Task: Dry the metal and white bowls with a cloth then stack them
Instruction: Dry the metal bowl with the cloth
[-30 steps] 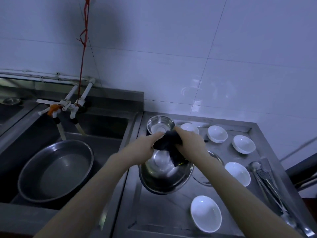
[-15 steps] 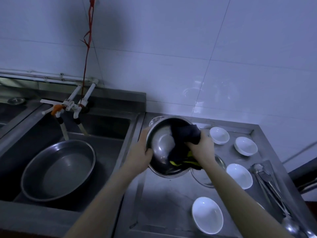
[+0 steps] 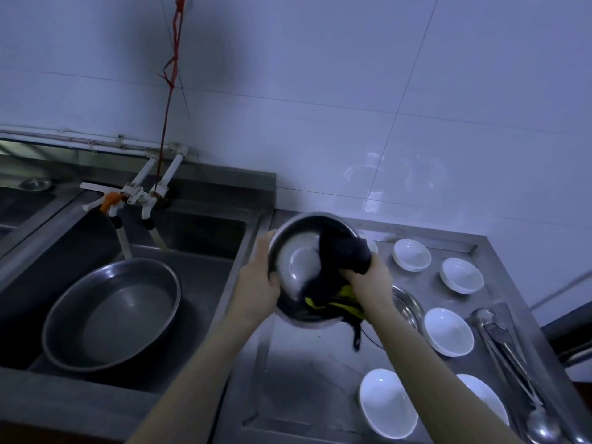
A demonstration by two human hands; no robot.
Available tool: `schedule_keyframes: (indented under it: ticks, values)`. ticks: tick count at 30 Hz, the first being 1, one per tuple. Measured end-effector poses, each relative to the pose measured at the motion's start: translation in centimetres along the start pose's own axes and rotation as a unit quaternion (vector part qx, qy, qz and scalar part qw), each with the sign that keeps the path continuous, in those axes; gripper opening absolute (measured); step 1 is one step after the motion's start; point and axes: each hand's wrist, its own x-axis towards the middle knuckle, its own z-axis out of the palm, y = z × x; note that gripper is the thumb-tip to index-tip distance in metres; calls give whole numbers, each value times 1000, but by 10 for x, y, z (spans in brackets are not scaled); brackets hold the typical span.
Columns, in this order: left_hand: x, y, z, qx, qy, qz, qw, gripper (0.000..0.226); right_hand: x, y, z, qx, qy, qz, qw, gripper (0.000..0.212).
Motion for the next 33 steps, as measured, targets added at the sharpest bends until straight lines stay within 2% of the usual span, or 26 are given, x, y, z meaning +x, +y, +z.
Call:
schedule_keyframes:
  ticks: [2, 4, 5, 6, 7, 9, 11, 12, 13, 14, 16, 18, 19, 21, 23, 24, 26, 28, 30, 31, 33]
  values:
    - [12, -5, -10, 81, -130, 23, 988, 63, 3, -5, -6, -171, -29, -133, 976, 25]
    - [19, -1, -13, 158, -223, 38, 961, 67, 1, -15, -4, -301, -71, -238, 921, 20]
    - [22, 0, -11, 157, -217, 41, 963, 70, -1, -18, 0, -319, -70, -261, 908, 17]
    - [22, 1, -12, 125, -174, 37, 976, 68, -1, -20, 2, -318, -51, -263, 909, 17]
    - [21, 0, -15, 70, -104, 30, 992, 64, -1, -21, 4, -291, -22, -253, 922, 18]
    - [12, -9, -18, -24, 22, 9, 999, 65, 1, -16, 4, -182, 35, -177, 967, 25]
    - [0, -14, -13, -55, 43, 1, 998, 74, 3, -6, 3, 5, 31, -32, 999, 27]
    - [-6, -13, -6, -58, 32, 3, 998, 78, 2, 0, 5, 90, 12, 33, 995, 27]
    - [-9, -11, 0, -56, 21, 3, 998, 80, 1, 6, 8, 138, -4, 74, 988, 28]
    - [-11, -8, 4, -53, 9, 0, 999, 81, -1, 11, 9, 141, -15, 86, 986, 29]
    - [-8, -5, 2, -44, -22, -1, 999, 80, -1, 17, 8, 71, -7, 52, 996, 30]
    - [1, -5, -8, -4, -97, 13, 995, 72, 1, 13, 0, -48, 8, -37, 998, 29]
    - [7, -4, -12, 35, -149, 29, 988, 68, 1, 7, -4, -122, -2, -95, 988, 27]
    - [18, 2, -14, 139, -249, 45, 957, 66, -1, -6, -5, -265, -52, -209, 940, 22]
    - [24, 6, -14, 170, -264, 34, 949, 69, -6, -16, -2, -321, -63, -275, 904, 17]
    - [24, 5, -15, 135, -226, 34, 964, 71, -7, -18, -2, -313, -43, -276, 908, 15]
    - [17, -4, -17, 25, -87, 36, 995, 73, -6, -15, -3, -226, 14, -225, 948, 15]
    - [3, -10, -13, -19, -3, 25, 999, 76, -3, -3, -2, -65, 24, -91, 993, 20]
    - [-8, -14, -1, -38, 2, 3, 999, 86, -3, 8, 0, 94, -19, 39, 995, 22]
    - [-11, -15, 3, -42, -10, -4, 999, 89, -4, 13, 2, 121, -43, 73, 989, 23]
    - [-10, -14, 2, -32, -47, -5, 998, 86, -3, 20, 3, 67, -55, 55, 995, 26]
